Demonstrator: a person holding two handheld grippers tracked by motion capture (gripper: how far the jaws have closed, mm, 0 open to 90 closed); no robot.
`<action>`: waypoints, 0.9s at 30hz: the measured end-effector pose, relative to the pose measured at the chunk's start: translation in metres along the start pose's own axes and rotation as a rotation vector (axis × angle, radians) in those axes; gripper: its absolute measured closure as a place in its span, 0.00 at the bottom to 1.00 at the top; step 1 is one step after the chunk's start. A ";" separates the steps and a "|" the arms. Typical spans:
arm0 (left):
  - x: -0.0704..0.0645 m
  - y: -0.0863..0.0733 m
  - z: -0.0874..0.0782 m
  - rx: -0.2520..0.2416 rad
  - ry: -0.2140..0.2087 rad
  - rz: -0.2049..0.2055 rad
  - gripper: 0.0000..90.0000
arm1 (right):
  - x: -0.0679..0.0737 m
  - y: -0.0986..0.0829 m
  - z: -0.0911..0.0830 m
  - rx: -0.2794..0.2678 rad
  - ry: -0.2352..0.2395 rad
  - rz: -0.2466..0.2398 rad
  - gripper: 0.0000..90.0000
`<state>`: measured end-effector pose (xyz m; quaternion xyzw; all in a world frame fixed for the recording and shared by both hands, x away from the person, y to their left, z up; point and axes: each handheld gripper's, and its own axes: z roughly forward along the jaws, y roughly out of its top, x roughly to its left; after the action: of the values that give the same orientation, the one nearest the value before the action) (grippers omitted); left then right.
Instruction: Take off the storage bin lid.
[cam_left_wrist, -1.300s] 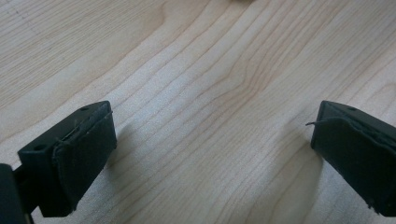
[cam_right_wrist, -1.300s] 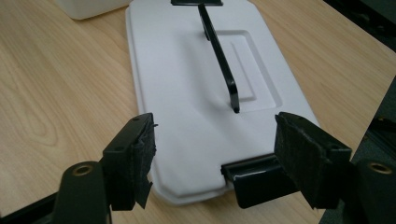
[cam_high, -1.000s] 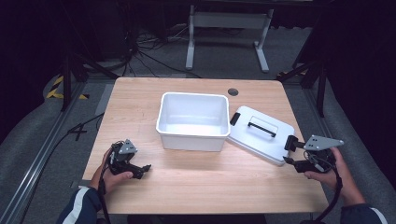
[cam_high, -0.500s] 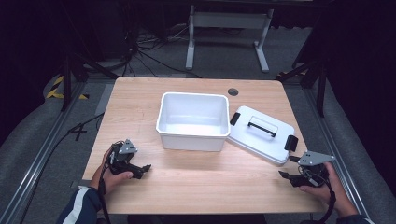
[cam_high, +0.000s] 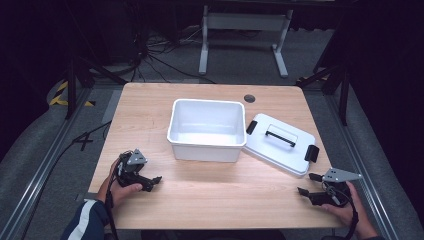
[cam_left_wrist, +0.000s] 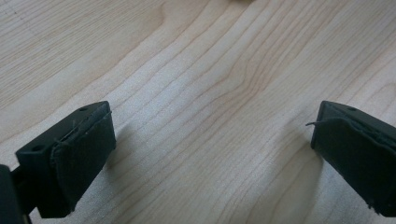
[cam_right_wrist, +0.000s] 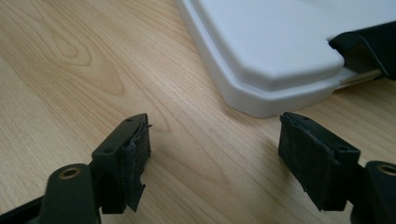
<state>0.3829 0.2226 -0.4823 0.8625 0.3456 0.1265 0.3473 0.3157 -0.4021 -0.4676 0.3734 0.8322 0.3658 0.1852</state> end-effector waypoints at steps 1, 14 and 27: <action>0.000 0.000 0.000 0.000 0.000 0.001 0.00 | 0.000 0.000 0.000 0.001 0.001 0.002 0.28; 0.000 0.000 0.000 0.000 0.001 0.000 0.00 | 0.001 0.000 0.000 0.001 -0.011 0.010 0.27; 0.000 0.000 0.000 0.000 -0.001 0.002 0.00 | 0.001 0.000 0.000 0.002 -0.014 0.013 0.26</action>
<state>0.3829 0.2229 -0.4823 0.8629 0.3449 0.1265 0.3471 0.3152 -0.4017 -0.4679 0.3814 0.8288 0.3636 0.1882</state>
